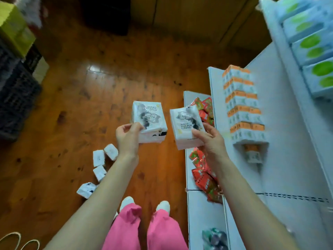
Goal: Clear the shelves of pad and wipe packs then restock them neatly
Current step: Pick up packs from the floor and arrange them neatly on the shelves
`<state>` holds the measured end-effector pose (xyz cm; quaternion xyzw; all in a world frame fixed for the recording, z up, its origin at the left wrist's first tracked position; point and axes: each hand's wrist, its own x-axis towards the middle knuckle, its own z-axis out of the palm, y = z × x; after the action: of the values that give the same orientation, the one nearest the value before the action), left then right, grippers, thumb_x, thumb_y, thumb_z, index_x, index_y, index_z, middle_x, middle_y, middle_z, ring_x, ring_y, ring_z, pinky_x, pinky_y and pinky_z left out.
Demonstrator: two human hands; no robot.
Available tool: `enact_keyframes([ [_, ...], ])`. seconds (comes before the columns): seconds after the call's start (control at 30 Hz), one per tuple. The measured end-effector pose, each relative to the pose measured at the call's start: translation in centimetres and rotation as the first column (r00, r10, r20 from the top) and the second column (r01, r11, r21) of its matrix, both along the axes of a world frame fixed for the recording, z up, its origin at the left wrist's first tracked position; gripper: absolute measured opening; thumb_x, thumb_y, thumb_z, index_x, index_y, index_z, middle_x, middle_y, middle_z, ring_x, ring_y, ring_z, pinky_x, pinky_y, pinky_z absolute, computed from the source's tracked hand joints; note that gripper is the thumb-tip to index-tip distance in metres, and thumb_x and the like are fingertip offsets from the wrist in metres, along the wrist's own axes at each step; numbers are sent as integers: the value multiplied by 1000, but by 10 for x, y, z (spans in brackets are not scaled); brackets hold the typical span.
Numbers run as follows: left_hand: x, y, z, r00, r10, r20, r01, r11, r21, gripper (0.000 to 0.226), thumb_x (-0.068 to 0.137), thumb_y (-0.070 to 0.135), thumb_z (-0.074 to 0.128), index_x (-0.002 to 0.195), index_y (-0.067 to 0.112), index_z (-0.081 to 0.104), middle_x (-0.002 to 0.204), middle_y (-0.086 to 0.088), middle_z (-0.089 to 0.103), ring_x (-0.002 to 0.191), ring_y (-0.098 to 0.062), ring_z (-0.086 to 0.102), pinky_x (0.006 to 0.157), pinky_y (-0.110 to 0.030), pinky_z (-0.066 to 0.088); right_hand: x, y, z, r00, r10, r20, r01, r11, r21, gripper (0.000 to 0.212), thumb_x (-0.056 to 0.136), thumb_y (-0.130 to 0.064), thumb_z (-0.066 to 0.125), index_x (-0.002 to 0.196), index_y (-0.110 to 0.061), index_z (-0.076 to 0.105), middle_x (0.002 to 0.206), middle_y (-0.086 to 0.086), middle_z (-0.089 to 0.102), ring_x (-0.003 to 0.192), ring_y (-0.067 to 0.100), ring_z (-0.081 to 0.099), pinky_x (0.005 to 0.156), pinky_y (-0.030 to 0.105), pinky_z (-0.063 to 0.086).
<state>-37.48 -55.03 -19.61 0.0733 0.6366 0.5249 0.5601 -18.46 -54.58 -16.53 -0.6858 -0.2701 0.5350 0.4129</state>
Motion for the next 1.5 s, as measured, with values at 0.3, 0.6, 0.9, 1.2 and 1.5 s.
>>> enact_keyframes([
  [0.3, 113, -25, 98, 950, -308, 56, 293, 938, 188, 14, 80, 6, 58, 89, 13, 49, 86, -4, 53, 73, -16, 50, 65, -31, 43, 101, -85, 111, 947, -319, -17, 314, 917, 246, 35, 83, 3, 62, 111, -16, 52, 86, -1, 61, 69, 10, 58, 59, 21, 47],
  [0.6, 227, -123, 152, 813, -582, 10, 544, 765, 344, 13, 73, 7, 62, 78, 14, 51, 76, -6, 52, 63, -17, 48, 56, -28, 36, 201, -231, 169, 874, -486, -16, 451, 799, 397, 28, 83, 5, 60, 93, -21, 56, 90, 2, 63, 74, 12, 59, 64, 23, 51],
  [0.9, 337, -242, 167, 521, -845, -122, 816, 451, 361, 6, 82, 3, 56, 77, 7, 57, 73, -8, 57, 65, -19, 54, 63, -29, 47, 293, -378, 186, 690, -721, -64, 667, 598, 445, 28, 83, 1, 62, 100, -20, 56, 91, 0, 62, 80, 13, 58, 82, 31, 47],
  [1.2, 433, -307, 148, 172, -966, -192, 963, 123, 241, 24, 84, 11, 61, 104, 2, 53, 82, -13, 58, 63, -21, 59, 50, -25, 51, 338, -468, 175, 434, -886, -160, 847, 342, 406, 30, 84, 1, 61, 107, -17, 55, 89, 2, 63, 76, 14, 58, 68, 28, 44],
  [1.5, 480, -309, 145, -68, -788, -612, 981, -165, 104, 23, 89, 21, 58, 106, 5, 63, 98, -5, 62, 81, -16, 55, 74, -26, 42, 353, -479, 170, 376, -898, -229, 865, 251, 435, 38, 80, 0, 65, 117, -7, 58, 88, 7, 67, 75, 16, 61, 66, 26, 48],
])
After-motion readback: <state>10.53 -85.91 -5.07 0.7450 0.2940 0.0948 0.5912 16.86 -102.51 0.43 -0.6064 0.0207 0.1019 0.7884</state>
